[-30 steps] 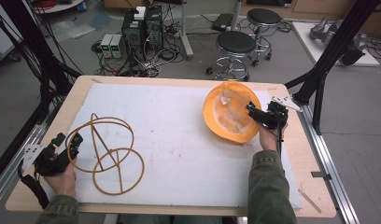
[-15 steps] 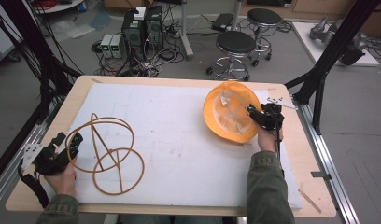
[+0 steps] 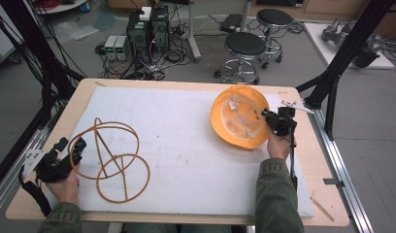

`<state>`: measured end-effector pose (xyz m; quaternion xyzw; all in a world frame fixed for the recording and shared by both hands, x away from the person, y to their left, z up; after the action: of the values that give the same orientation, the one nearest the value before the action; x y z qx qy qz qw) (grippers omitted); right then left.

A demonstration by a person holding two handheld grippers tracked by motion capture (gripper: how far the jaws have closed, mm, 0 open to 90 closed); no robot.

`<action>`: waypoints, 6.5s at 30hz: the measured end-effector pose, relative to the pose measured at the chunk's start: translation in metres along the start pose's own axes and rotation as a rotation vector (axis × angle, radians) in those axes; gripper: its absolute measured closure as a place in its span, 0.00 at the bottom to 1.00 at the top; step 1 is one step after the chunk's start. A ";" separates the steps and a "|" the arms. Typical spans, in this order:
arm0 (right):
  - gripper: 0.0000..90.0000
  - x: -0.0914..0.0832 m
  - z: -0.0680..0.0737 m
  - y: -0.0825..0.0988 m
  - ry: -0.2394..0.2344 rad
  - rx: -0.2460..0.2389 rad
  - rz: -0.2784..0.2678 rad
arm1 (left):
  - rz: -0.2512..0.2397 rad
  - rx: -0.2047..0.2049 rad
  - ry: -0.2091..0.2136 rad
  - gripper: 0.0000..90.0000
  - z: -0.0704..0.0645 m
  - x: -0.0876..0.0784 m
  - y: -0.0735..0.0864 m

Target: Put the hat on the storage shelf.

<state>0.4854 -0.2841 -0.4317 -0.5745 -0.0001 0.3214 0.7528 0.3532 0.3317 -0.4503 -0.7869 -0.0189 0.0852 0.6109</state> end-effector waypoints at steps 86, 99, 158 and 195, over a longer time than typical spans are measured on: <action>0.96 -0.079 0.144 -0.138 -0.273 -0.225 -0.537 | -0.001 -0.022 -0.003 0.36 0.004 -0.003 0.000; 0.96 -0.052 0.182 -0.142 -0.315 -0.247 -0.517 | -0.007 -0.044 -0.012 0.37 0.006 -0.004 -0.001; 0.96 0.008 0.420 -0.079 -0.712 -0.552 -0.377 | -0.017 -0.074 -0.021 0.37 0.014 -0.005 -0.005; 0.95 -0.039 0.488 -0.013 -1.130 -0.539 -0.199 | -0.009 -0.070 -0.015 0.37 0.013 -0.005 -0.003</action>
<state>0.2800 0.1175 -0.2402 -0.4829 -0.5318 0.4921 0.4919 0.3469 0.3445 -0.4503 -0.8069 -0.0301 0.0878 0.5833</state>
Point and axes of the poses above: each handheld gripper's, and its own axes: x roughly forward along the jaws, y roughly out of its underside, z roughly to its left, the point moved 9 cm from there along x, roughly forward along the jaws, and after that the axes turned 15 degrees about -y, right-handed, at the moved point
